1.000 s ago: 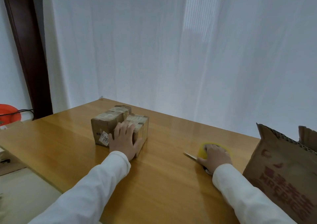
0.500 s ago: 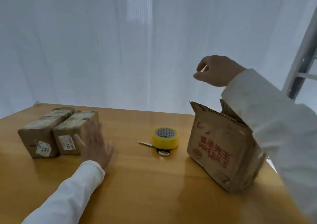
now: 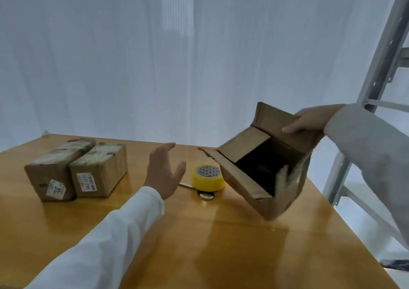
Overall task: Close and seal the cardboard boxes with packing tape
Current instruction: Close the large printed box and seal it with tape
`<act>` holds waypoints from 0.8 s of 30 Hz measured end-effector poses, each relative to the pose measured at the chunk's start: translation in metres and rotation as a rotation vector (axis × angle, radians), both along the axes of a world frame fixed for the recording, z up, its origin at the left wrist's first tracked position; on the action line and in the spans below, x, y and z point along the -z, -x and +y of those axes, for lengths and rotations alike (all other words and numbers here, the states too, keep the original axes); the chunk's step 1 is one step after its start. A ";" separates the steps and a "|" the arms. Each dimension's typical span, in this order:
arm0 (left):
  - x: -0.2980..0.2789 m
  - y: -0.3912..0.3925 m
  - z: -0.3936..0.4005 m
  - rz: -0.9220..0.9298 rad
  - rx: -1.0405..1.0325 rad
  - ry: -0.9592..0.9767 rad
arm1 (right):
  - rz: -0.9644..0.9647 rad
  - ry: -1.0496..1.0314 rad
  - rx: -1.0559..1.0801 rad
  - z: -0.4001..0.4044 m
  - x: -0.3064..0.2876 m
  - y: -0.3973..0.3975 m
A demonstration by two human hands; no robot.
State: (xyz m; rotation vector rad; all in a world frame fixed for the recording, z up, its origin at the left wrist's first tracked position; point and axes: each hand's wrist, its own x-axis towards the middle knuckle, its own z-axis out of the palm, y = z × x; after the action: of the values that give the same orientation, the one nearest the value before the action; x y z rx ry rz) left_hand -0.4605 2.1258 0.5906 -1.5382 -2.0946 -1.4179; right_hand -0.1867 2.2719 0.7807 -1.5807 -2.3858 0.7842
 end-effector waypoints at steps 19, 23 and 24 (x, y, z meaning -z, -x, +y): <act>-0.135 0.021 -0.150 -0.003 0.113 0.278 | 0.552 0.473 -0.290 -0.067 -0.009 0.181; -0.127 0.044 -0.156 0.161 -0.283 0.287 | 0.654 0.666 -0.325 -0.064 0.035 0.211; -0.122 0.048 -0.156 0.208 -0.348 0.298 | 0.605 0.596 -0.324 -0.055 0.050 0.218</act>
State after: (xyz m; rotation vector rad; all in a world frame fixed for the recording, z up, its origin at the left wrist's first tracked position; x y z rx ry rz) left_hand -0.5082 1.9695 0.7122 -1.2597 -2.3705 -0.8239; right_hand -0.4045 2.2170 0.7307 -0.8762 -2.0527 1.8591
